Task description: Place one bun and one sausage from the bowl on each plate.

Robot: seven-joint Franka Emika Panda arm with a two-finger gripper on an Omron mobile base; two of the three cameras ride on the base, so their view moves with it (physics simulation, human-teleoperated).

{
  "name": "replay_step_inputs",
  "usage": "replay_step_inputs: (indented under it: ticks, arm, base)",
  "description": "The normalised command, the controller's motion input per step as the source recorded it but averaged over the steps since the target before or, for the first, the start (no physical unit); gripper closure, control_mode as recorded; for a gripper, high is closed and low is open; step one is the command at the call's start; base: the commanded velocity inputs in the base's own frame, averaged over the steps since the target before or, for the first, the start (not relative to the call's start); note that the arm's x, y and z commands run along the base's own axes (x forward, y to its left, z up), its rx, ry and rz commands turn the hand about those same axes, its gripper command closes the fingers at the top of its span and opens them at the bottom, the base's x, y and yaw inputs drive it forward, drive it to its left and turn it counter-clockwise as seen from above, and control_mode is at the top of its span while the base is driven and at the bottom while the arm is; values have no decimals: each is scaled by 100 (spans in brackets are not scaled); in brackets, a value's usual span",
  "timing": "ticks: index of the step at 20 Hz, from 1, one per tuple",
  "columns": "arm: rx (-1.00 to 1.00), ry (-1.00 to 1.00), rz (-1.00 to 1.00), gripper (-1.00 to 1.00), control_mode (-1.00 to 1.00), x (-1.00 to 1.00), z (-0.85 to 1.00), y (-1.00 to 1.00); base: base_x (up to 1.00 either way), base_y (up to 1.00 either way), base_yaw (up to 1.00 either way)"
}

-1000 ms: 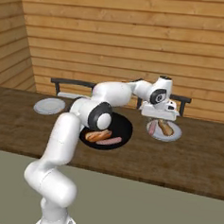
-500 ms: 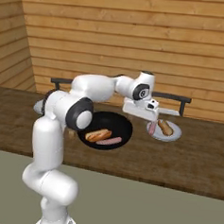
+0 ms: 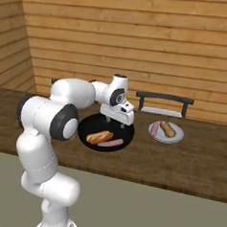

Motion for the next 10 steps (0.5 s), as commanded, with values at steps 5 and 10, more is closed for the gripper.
replay_step_inputs:
  ticks: [5, 10]
  arm:
    - [0, 0, -4, -100, -100, 3, 0, 57]
    - [0, 0, 0, -100, -100, 0, -12, 20]
  base:
    - [0, 0, 0]
    - [0, 0, 0]
